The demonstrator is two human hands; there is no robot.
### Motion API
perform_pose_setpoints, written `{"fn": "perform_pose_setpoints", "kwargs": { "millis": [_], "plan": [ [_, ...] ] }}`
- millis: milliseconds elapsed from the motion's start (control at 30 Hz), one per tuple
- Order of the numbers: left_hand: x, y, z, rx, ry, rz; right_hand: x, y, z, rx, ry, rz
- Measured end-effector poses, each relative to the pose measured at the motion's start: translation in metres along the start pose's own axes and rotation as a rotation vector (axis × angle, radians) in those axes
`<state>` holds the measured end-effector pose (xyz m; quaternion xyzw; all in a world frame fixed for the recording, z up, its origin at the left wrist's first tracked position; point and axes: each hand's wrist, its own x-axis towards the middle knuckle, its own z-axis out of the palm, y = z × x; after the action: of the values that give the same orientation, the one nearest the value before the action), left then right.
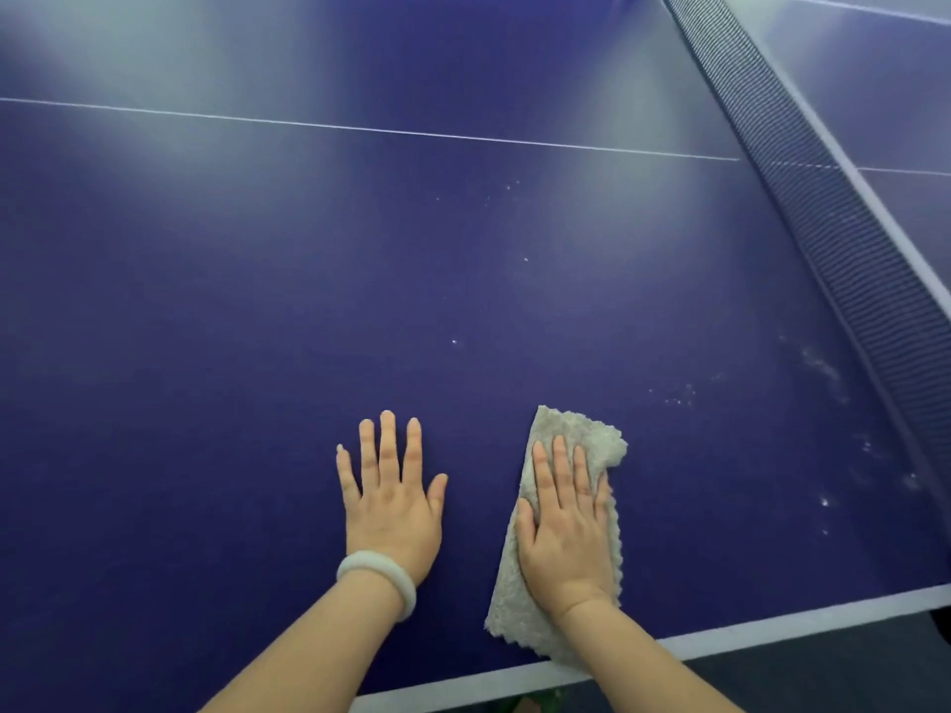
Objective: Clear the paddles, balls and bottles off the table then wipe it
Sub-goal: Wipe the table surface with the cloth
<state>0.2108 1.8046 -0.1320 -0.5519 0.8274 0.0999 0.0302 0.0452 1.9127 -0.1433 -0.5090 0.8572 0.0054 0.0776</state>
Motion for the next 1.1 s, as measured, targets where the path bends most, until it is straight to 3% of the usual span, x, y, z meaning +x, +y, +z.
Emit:
{"fn": "perform_pose_setpoints", "kwargs": {
  "millis": [300,467,600,767,833,900,967,1100],
  "plan": [
    [-0.001,0.008,0.014,0.051,0.045,-0.038,0.065,-0.016,-0.015,-0.023,-0.092,-0.466],
    [-0.002,0.006,0.015,0.082,0.058,-0.046,0.141,-0.068,-0.028,-0.006,-0.143,-0.573],
    [-0.001,0.006,0.015,0.097,0.068,-0.057,0.165,-0.020,-0.028,0.031,-0.080,-0.370],
    [-0.003,0.007,0.015,0.105,0.066,-0.062,0.144,0.107,-0.037,0.069,-0.033,0.178],
    [-0.003,0.007,0.015,0.107,0.062,-0.070,0.121,0.114,-0.037,0.113,-0.025,0.344],
    [-0.003,0.008,0.014,0.107,0.052,-0.071,0.097,0.089,-0.030,0.105,-0.003,0.363],
    [-0.002,0.007,0.015,0.109,0.053,-0.069,0.083,0.052,-0.022,0.084,0.010,0.196],
    [-0.003,0.007,0.015,0.107,0.073,-0.063,0.081,0.029,-0.019,-0.013,-0.069,-0.500]
  ]
}}
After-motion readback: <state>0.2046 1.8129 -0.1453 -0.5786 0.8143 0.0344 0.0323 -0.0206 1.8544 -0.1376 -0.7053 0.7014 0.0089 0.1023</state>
